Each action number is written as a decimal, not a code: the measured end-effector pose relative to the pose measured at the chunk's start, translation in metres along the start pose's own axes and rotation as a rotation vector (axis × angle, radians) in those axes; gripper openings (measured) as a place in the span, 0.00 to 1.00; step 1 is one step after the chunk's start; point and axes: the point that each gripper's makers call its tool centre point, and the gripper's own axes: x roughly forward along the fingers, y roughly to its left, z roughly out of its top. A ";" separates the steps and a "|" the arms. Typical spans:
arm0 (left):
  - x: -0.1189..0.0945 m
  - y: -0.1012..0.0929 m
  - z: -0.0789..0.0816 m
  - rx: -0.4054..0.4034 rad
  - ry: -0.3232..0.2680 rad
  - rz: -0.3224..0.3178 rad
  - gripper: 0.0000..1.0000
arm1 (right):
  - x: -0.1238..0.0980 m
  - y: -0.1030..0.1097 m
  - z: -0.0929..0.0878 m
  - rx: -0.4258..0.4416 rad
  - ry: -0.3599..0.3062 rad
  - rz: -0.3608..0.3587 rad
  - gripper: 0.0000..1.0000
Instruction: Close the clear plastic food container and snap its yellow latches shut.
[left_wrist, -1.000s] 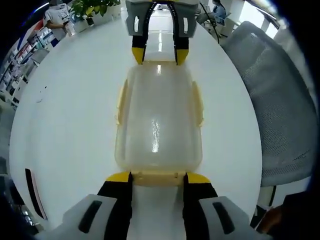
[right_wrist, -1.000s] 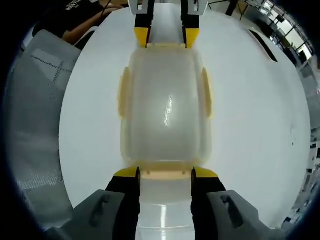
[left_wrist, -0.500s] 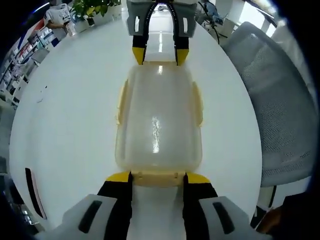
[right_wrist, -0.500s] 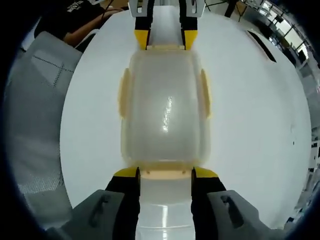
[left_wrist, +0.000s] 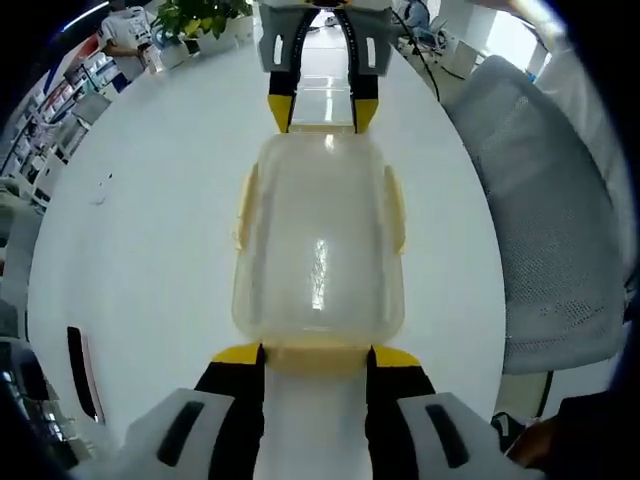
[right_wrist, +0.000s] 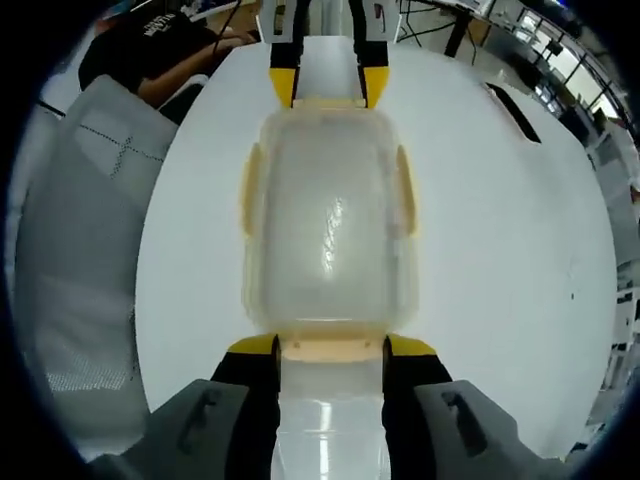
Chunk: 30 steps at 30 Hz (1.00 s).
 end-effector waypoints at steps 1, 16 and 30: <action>-0.002 0.000 0.002 -0.011 -0.010 0.003 0.33 | -0.003 -0.001 0.000 -0.021 0.000 -0.005 0.36; -0.022 -0.010 0.042 -0.063 -0.077 0.024 0.33 | -0.047 0.002 -0.017 -0.059 -0.066 -0.031 0.36; -0.018 -0.011 0.090 -0.042 -0.079 0.038 0.33 | -0.070 0.008 -0.058 -0.052 -0.068 -0.054 0.36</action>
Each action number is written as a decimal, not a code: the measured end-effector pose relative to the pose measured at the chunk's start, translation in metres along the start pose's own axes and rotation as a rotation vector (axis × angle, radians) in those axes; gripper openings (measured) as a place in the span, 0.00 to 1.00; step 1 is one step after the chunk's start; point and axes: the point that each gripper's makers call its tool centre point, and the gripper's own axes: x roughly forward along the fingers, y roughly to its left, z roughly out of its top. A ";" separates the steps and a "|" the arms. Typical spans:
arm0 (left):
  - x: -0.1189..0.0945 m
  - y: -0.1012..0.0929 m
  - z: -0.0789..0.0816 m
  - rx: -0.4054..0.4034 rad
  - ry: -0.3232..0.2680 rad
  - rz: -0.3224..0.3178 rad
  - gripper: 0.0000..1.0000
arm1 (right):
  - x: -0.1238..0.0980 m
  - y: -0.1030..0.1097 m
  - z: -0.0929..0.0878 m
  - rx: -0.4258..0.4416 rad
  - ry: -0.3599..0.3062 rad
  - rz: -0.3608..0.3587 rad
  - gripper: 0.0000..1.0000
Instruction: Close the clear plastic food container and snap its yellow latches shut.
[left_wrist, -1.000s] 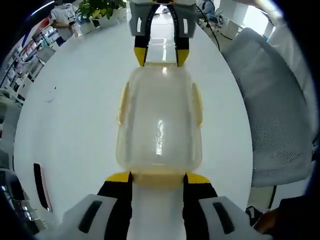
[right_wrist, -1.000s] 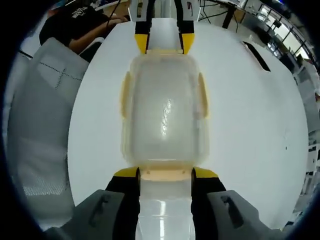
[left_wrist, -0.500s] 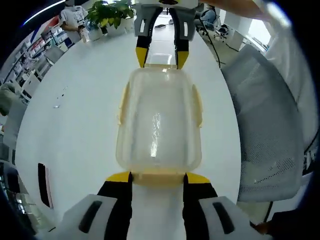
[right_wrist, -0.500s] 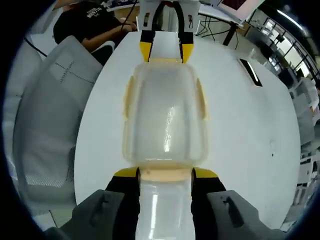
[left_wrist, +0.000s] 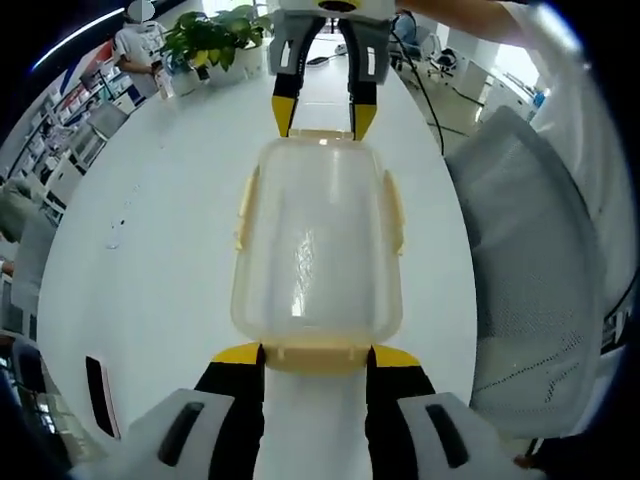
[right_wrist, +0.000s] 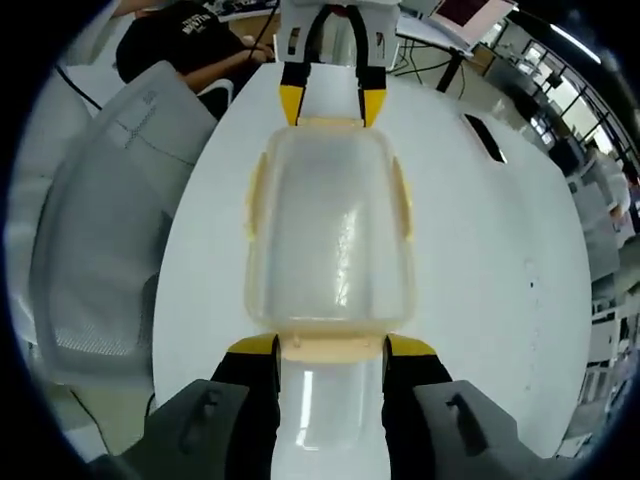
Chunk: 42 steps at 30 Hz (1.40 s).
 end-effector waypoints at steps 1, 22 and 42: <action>0.001 0.000 0.005 0.003 -0.002 -0.003 0.33 | -0.002 0.001 -0.004 0.000 0.002 -0.001 0.36; 0.035 -0.004 0.073 0.040 0.010 -0.025 0.33 | -0.024 0.002 -0.077 0.041 -0.014 0.003 0.36; 0.068 -0.008 0.122 0.032 0.026 -0.040 0.33 | -0.032 0.006 -0.135 0.053 -0.018 0.021 0.36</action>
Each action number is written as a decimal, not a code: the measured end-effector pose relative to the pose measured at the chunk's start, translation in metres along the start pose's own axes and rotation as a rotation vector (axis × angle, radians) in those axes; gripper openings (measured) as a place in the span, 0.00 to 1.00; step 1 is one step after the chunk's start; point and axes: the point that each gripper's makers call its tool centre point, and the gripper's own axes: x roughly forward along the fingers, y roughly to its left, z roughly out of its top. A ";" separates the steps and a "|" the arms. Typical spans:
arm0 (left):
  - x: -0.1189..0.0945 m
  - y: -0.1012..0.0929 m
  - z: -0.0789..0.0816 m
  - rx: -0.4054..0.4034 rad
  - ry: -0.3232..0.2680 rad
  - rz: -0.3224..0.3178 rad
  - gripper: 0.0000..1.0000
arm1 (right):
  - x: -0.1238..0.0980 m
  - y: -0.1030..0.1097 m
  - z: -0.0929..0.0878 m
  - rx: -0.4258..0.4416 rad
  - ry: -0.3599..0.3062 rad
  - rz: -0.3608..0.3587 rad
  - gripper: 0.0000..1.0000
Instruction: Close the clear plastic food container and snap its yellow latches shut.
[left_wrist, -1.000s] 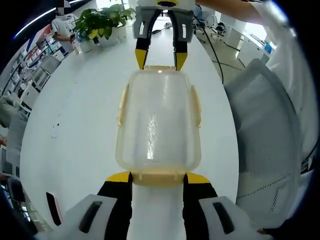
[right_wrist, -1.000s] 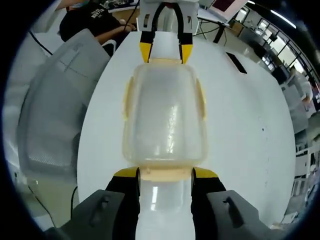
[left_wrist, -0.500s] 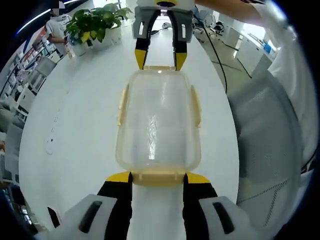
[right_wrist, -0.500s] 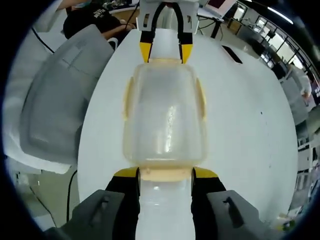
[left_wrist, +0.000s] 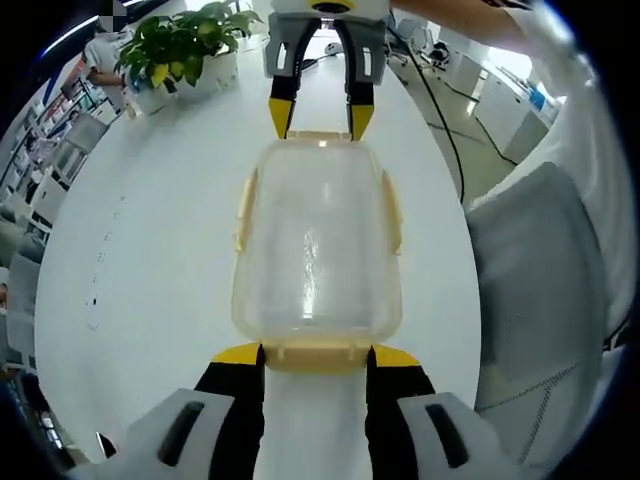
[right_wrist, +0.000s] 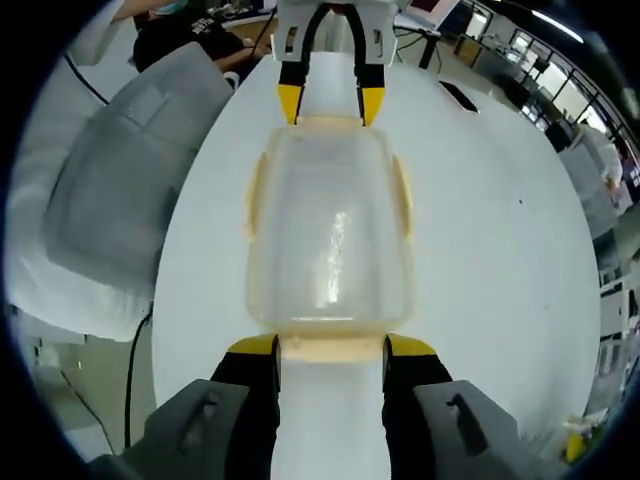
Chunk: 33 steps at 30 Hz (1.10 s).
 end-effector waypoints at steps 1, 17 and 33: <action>0.001 0.000 0.001 0.000 0.001 0.001 0.33 | 0.000 0.000 -0.002 -0.001 0.002 0.001 0.36; 0.021 0.000 0.008 -0.024 0.051 0.000 0.33 | 0.006 -0.007 -0.021 -0.016 -0.012 0.030 0.36; 0.028 0.000 0.004 0.022 0.122 0.012 0.34 | 0.012 -0.006 -0.024 -0.006 0.014 0.054 0.37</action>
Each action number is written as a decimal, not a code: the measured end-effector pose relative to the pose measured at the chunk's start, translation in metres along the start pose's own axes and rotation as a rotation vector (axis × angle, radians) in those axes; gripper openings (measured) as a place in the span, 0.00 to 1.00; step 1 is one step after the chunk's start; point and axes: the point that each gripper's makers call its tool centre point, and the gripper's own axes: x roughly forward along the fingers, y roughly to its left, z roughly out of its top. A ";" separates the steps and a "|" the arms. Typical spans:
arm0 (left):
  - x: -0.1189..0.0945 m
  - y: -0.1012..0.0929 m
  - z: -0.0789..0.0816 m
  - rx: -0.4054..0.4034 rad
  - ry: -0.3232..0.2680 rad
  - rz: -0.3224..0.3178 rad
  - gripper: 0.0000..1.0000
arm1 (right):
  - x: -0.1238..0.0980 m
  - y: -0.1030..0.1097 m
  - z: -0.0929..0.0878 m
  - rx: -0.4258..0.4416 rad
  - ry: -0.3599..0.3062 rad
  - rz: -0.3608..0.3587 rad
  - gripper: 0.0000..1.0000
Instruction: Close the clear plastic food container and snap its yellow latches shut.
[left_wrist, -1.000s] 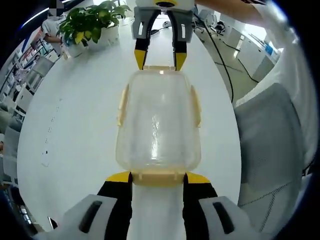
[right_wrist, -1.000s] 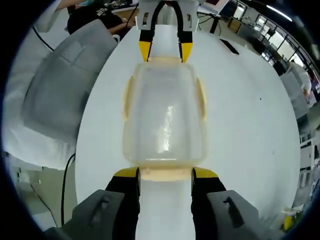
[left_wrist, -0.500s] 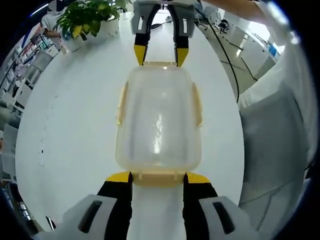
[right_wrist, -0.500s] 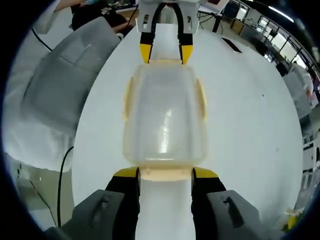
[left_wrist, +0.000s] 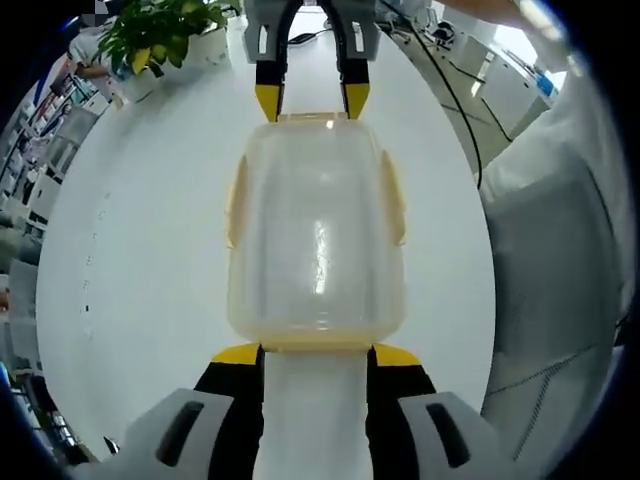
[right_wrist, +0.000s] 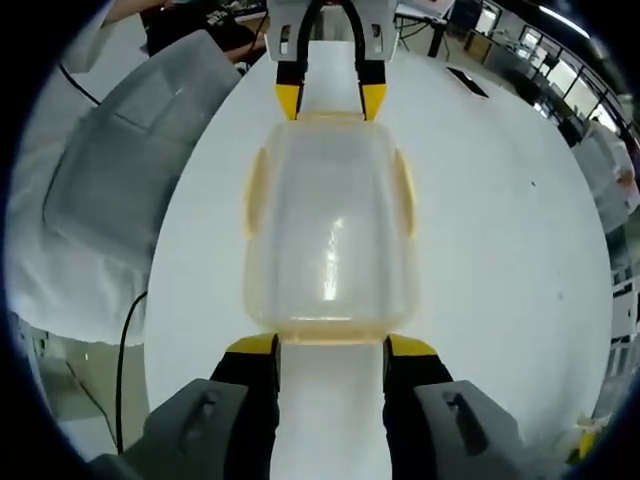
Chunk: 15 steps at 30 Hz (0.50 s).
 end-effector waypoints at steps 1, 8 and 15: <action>0.000 0.000 0.000 0.002 0.001 0.001 0.34 | 0.000 0.000 0.000 0.001 0.000 0.000 0.37; 0.001 0.002 -0.003 0.028 0.026 0.021 0.33 | 0.002 0.001 -0.003 0.075 -0.016 0.021 0.37; 0.008 0.002 -0.022 0.005 0.106 0.049 0.37 | 0.004 0.004 -0.012 0.159 -0.031 0.032 0.37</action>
